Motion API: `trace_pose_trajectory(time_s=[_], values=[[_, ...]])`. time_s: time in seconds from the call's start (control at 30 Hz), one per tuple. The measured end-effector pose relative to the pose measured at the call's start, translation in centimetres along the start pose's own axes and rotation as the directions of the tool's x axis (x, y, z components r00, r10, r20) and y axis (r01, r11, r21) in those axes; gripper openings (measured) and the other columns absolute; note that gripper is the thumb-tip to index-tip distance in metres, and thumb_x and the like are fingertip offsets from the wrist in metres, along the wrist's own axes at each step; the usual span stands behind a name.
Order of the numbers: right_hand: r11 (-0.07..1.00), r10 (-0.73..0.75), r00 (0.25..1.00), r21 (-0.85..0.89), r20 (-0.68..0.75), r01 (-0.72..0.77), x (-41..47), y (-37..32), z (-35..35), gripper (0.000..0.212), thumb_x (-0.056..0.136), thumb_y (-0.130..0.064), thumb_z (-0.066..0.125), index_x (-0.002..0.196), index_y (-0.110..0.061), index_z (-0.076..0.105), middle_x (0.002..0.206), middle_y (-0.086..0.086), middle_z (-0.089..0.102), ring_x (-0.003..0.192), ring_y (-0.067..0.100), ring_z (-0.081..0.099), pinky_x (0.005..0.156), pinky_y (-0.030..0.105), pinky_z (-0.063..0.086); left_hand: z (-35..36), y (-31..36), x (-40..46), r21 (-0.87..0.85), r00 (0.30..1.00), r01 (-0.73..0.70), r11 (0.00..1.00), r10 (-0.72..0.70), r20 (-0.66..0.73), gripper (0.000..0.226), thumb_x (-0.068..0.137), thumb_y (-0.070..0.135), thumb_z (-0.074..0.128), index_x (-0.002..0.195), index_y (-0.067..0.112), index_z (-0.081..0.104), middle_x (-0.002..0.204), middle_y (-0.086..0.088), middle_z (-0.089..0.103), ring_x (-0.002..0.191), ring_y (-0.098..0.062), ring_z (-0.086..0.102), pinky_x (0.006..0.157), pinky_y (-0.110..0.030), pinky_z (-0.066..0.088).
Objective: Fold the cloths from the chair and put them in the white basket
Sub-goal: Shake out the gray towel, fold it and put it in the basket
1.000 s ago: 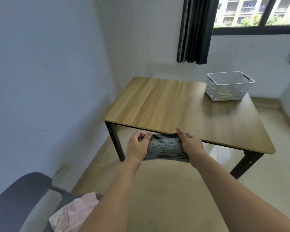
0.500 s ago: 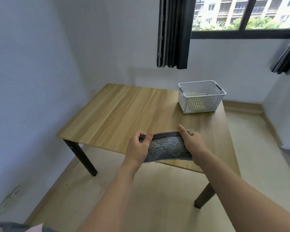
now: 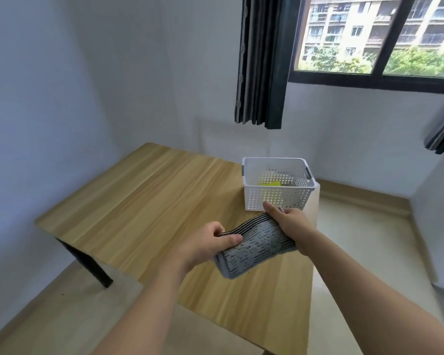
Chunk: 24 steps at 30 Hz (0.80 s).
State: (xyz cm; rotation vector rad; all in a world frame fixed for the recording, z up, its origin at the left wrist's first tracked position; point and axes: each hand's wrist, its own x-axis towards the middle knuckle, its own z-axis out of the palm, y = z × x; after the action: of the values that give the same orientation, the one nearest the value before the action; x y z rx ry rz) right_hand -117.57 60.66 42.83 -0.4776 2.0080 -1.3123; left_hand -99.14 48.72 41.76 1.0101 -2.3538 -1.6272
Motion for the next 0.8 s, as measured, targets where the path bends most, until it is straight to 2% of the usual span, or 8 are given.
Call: trace_pose_trajectory(time_s=[0.17,0.27,0.37,0.47,0.53,0.6,0.67,0.8], values=[[0.995,0.024,0.994,-0.096,0.105,-0.014,7.1,-1.2,-7.1,0.066,0.068,-0.070,0.064,0.095,-0.011,0.071,0.097,0.007,0.073,0.088,0.025,0.070,0.087,0.040,0.056,4.7,4.7,6.8,-0.014,0.993,-0.079,0.997,0.077,-0.090,0.039,0.082,0.031,0.074,0.073,0.018,0.038,0.064,0.006,0.037,0.058,-0.009,0.033,0.051,-0.022,0.027],[0.996,0.034,0.964,-0.087,0.264,-0.011,11.6,-2.7,-10.5,0.067,0.063,-0.069,0.064,0.099,-0.014,0.070,0.104,0.007,0.072,0.096,0.024,0.068,0.094,0.041,0.053,7.1,6.8,10.7,-0.028,0.975,-0.064,0.998,0.057,-0.216,0.039,0.083,0.027,0.073,0.071,0.018,0.036,0.061,0.007,0.034,0.056,-0.009,0.030,0.047,-0.019,0.025],[0.996,0.085,0.928,-0.043,0.363,-0.074,15.4,-4.7,-13.2,0.040,0.083,-0.055,0.060,0.101,-0.020,0.065,0.104,0.003,0.068,0.092,0.020,0.066,0.082,0.039,0.057,8.3,9.0,14.0,-0.131,0.936,-0.048,0.990,-0.001,-0.351,0.043,0.074,0.034,0.073,0.066,0.019,0.034,0.059,0.006,0.033,0.058,-0.014,0.031,0.056,-0.030,0.026],[0.979,0.202,0.871,-0.130,0.448,-0.160,19.0,-6.5,-14.8,0.032,0.091,-0.045,0.056,0.109,-0.019,0.056,0.108,0.003,0.060,0.096,0.027,0.061,0.085,0.047,0.053,8.7,11.2,16.2,-0.133,0.865,-0.024,0.991,-0.046,-0.500,0.040,0.082,0.029,0.070,0.068,0.018,0.035,0.062,0.004,0.038,0.059,-0.016,0.035,0.058,-0.032,0.029],[0.985,0.170,0.860,-0.109,0.480,-0.134,21.1,-8.3,-14.8,0.022,0.094,-0.034,0.053,0.103,-0.013,0.055,0.096,0.007,0.057,0.086,0.027,0.060,0.084,0.046,0.051,8.4,12.7,17.6,-0.069,0.830,-0.013,0.998,-0.028,-0.557,0.028,0.086,0.028,0.067,0.078,0.017,0.043,0.071,0.004,0.049,0.066,-0.017,0.047,0.063,-0.033,0.038],[0.996,0.085,0.886,-0.030,0.456,-0.081,23.4,-10.0,-14.3,0.017,0.095,-0.024,0.051,0.103,-0.009,0.056,0.095,0.011,0.060,0.081,0.025,0.060,0.084,0.043,0.052,7.5,14.1,19.6,-0.038,0.847,0.027,0.999,-0.043,-0.530,0.020,0.089,0.029,0.065,0.098,0.018,0.050,0.091,0.005,0.058,0.087,-0.018,0.059,0.079,-0.034,0.047],[1.000,-0.014,0.912,0.019,0.409,0.006,26.1,-11.1,-13.9,0.017,0.094,-0.018,0.053,0.105,-0.006,0.058,0.101,0.014,0.061,0.086,0.025,0.061,0.086,0.042,0.054,6.8,14.9,22.4,0.051,0.879,0.102,0.993,-0.066,-0.472,0.028,0.091,0.029,0.061,0.115,0.017,0.054,0.107,0.002,0.061,0.102,-0.021,0.061,0.089,-0.035,0.049],[0.994,-0.097,0.933,0.079,0.346,0.074,33.4,-11.5,-12.6,0.009,0.094,-0.014,0.056,0.088,-0.009,0.061,0.091,0.010,0.061,0.080,0.020,0.060,0.076,0.035,0.054,6.4,15.5,29.7,0.253,0.877,0.255,0.933,-0.113,-0.467,0.031,0.093,0.028,0.052,0.120,0.015,0.055,0.116,-0.007,0.064,0.105,-0.029,0.060,0.084,-0.035,0.048]])
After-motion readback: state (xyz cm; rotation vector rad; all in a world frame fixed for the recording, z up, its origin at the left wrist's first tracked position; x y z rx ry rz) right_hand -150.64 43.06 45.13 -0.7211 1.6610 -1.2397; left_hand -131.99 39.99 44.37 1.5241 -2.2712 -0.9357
